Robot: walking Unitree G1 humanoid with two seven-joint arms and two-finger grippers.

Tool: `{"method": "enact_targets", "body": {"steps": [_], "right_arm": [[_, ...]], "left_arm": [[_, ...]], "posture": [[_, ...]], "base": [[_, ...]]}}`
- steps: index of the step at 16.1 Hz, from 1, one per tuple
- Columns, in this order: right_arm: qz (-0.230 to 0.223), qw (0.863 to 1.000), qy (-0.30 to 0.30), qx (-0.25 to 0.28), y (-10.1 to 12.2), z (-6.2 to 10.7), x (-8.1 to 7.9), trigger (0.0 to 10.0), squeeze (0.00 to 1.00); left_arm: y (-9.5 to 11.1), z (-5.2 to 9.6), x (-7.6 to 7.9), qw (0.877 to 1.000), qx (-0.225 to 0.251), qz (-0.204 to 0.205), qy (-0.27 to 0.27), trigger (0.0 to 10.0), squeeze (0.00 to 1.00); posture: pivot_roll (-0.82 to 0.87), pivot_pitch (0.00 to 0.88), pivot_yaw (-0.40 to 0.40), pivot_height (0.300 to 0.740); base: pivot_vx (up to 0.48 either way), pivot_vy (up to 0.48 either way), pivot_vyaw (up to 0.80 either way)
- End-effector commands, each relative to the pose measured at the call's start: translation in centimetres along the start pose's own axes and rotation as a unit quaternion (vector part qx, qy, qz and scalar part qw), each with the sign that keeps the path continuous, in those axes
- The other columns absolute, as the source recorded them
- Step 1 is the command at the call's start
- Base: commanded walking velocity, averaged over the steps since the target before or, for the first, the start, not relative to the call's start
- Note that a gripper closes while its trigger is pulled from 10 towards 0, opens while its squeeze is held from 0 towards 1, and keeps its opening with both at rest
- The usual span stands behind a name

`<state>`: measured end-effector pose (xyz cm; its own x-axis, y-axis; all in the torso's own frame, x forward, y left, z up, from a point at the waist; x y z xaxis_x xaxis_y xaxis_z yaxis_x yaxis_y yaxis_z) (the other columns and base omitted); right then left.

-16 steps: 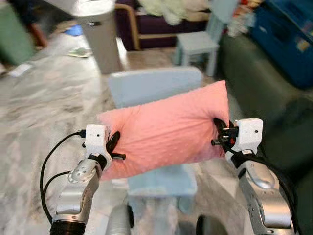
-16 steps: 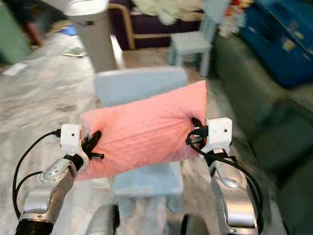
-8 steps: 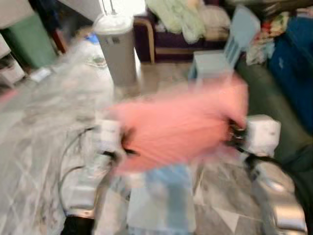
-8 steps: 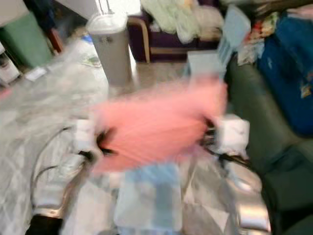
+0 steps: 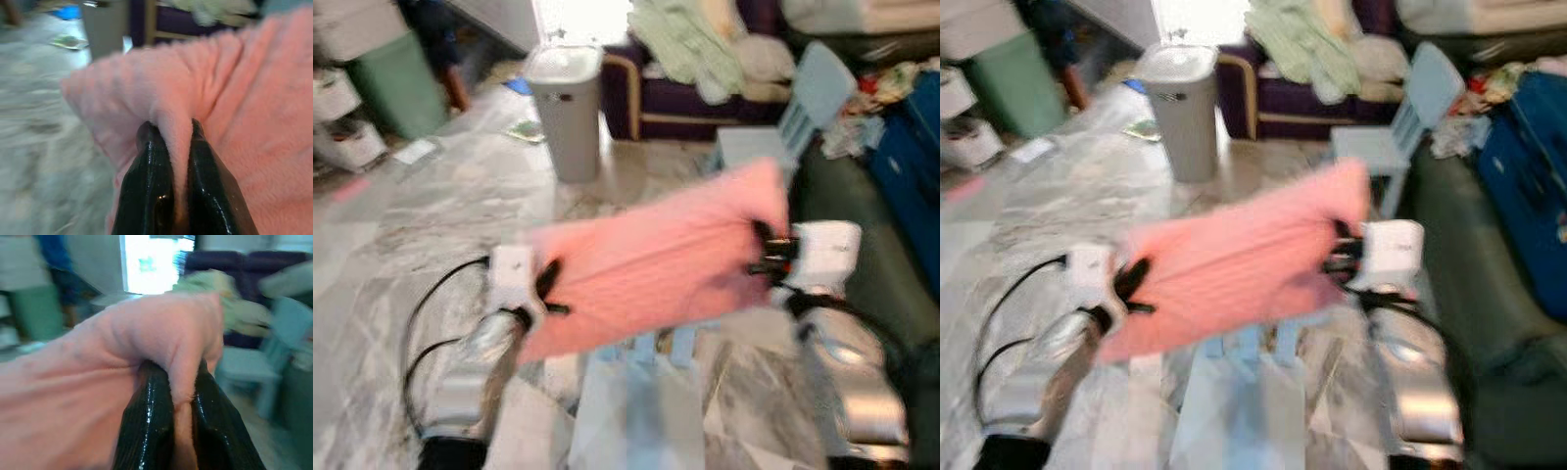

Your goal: Move the pillow to the sofa

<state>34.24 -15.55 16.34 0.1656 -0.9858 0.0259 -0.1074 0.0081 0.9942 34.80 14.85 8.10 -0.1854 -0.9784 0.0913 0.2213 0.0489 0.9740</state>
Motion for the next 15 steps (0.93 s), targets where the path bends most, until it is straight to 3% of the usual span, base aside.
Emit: {"method": "enact_targets", "body": {"steps": [1, 4, 8, 15], "right_arm": [[0.003, 1.0, -0.011, 0.011, 0.7, 0.1, 0.7, 10.0, 0.0], [0.001, 1.0, -0.007, 0.005, 0.4, 0.1, 0.4, 10.0, 0.0], [-0.003, 1.0, -0.002, -0.014, -0.4, 0.2, 0.2, 10.0, 0.0], [-0.005, 1.0, 0.0, -0.027, -0.9, 0.8, 0.1, 10.0, 0.0]], "left_arm": [[0.5, 0.1, -0.3, 1.0, 0.009, -0.006, 0.007, 10.0, 0.0], [0.7, -0.1, 0.0, 1.0, 0.01, -0.019, 0.009, 10.0, 0.0], [0.2, 0.2, 0.5, 1.0, 0.001, 0.015, -0.002, 10.0, 0.0], [-0.7, 1.0, 0.6, 1.0, -0.019, 0.022, -0.004, 10.0, 0.0]], "posture": [[-0.04, 0.0, 0.057, 0.74], [-0.04, 0.0, 0.053, 0.74], [-0.03, 0.0, 0.048, 0.74], [-0.04, 0.0, 0.047, 0.74]], "base": [[0.0, 0.0, 0.0], [0.0, 0.0, 0.0], [0.0, 0.0, 0.0], [0.0, 0.0, 0.0]]}}
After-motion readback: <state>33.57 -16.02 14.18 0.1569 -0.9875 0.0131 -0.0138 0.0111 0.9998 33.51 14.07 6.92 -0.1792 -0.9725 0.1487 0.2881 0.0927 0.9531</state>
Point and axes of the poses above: a point about 5 cm out from each wrist's last joint towards the gripper, its own z axis pointing back from the gripper into the wrist, its own y axis along the axis of the wrist's last joint, x = y × z, the point moved 6 cm from there along -z, pointing out of the wrist towards the gripper, and after that the axes turned 1 degree about -z, right-handed, at the moved point
